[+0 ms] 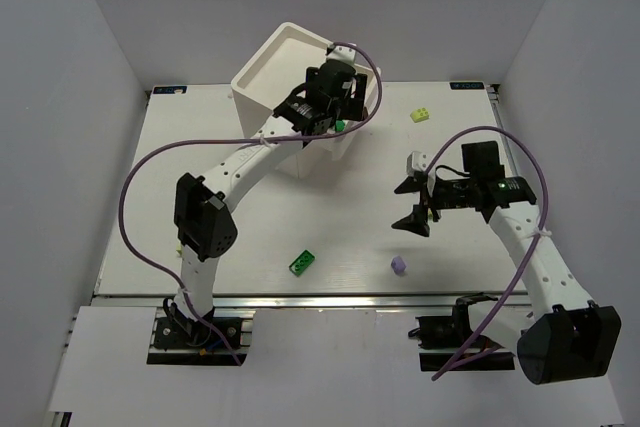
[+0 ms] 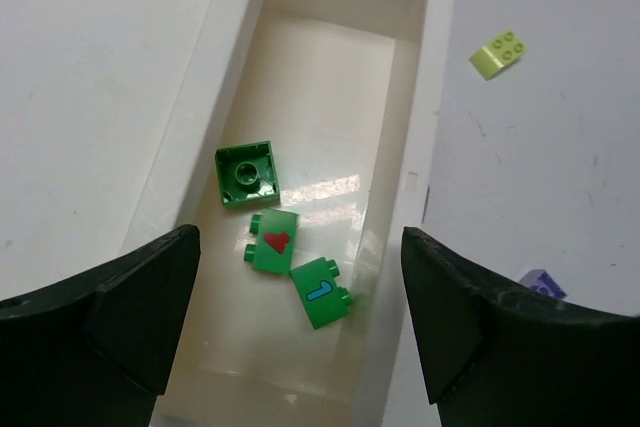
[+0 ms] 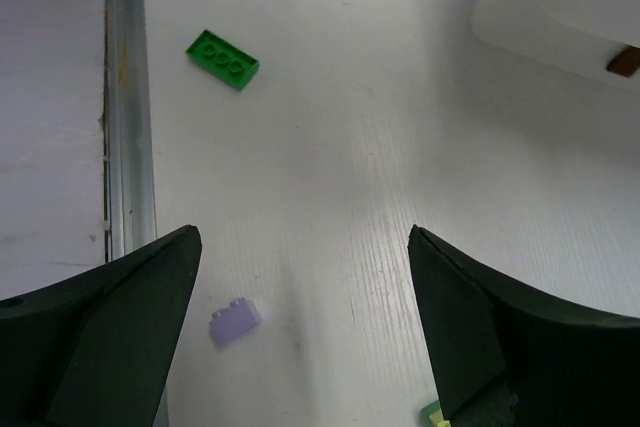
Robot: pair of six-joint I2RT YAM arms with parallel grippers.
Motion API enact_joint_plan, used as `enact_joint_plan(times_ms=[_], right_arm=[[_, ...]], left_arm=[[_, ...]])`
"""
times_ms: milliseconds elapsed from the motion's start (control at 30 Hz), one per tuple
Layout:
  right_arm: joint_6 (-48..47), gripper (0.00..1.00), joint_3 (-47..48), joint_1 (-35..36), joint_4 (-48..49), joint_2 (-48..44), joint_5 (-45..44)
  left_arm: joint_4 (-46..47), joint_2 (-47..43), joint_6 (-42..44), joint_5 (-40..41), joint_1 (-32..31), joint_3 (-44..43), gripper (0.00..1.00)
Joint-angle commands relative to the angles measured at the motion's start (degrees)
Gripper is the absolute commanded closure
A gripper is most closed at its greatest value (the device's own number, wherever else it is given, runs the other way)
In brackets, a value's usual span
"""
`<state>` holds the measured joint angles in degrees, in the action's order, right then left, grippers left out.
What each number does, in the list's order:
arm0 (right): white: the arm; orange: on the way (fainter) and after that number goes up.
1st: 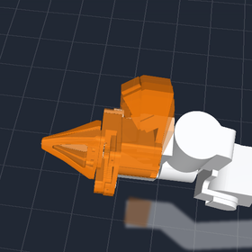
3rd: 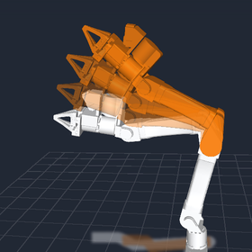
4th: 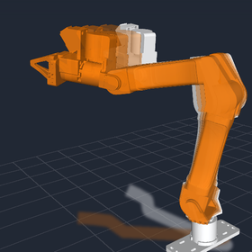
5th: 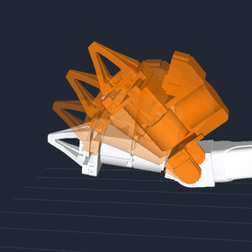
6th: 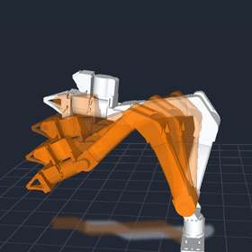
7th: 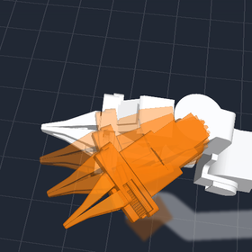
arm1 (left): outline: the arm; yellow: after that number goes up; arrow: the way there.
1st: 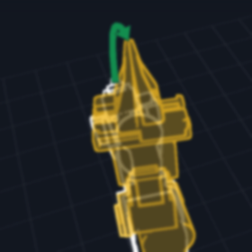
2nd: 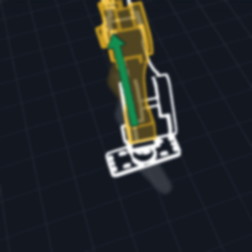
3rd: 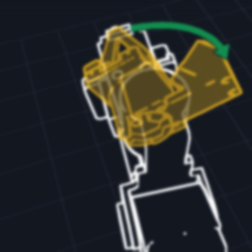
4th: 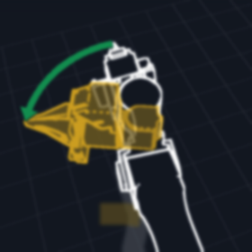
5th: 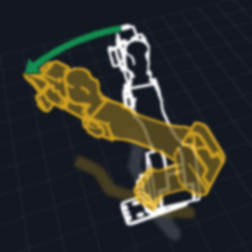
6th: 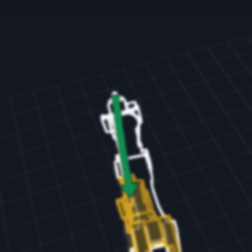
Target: Sort the legos into containers by color
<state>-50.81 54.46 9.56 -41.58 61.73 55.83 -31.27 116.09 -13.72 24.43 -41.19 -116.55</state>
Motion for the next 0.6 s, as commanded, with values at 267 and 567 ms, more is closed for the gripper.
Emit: enact_joint_plan(times_ms=[267,567], right_arm=[[-44.81,0.11,2.05,10.55,-14.95,15.67,5.62],[-23.93,0.11,2.4,31.3,10.2,25.17,-7.05]], left_arm=[[-2.74,-15.79,-5.7,-2.89,-0.03,0.07,0.36],[-15.1,-49.18,-23.88,7.37,-0.03,32.59,0.33]])
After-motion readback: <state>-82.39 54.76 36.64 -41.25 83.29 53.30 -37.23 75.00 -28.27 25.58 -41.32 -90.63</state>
